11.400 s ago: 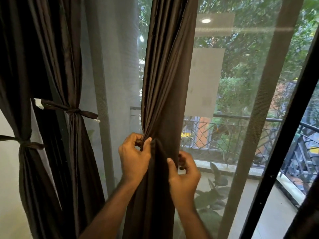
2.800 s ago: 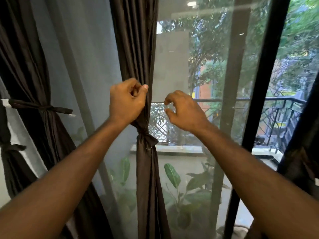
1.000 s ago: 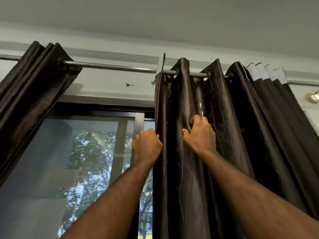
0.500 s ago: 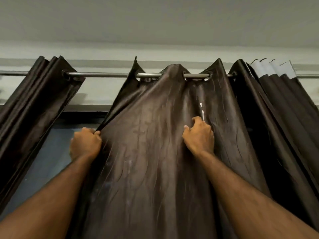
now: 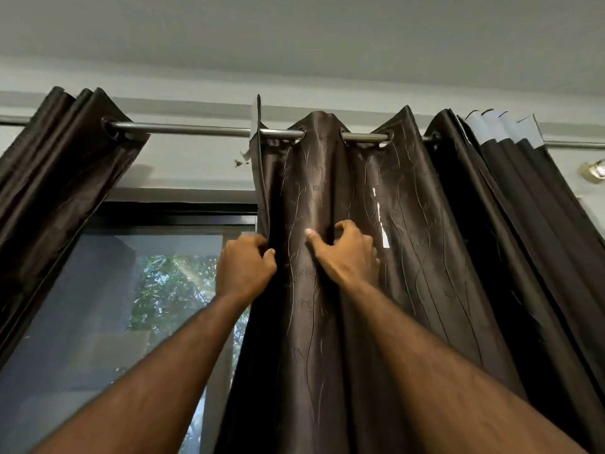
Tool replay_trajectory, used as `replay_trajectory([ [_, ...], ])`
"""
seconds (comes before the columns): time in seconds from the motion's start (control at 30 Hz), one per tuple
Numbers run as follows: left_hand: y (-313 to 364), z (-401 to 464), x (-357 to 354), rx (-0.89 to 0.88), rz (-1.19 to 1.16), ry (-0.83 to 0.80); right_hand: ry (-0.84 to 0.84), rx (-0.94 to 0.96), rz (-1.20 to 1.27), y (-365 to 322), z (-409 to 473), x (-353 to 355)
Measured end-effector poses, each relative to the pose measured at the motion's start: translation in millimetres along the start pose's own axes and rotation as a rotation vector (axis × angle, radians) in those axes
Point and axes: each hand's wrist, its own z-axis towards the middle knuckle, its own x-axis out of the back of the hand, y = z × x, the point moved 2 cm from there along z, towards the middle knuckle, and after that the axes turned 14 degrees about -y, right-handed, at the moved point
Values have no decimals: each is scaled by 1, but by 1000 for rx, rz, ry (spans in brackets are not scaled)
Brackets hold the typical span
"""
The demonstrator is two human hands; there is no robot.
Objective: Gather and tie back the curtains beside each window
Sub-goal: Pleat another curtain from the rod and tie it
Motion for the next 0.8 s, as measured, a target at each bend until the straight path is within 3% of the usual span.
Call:
replay_trajectory([
  [0.27,-23,-12,0,-3,-92,-15,-26,7,-21,-12,1,-22],
  [0.47,-51,-12,25,-93,-194,23,-355,353,73,-84,0,-77],
  [0.6,-54,-10,31,-114,-189,27,-256,323,7,-93,4,-78],
  [0.8,-56,-11,34,-39,-109,112,4,78,109,-71,-11,-49],
])
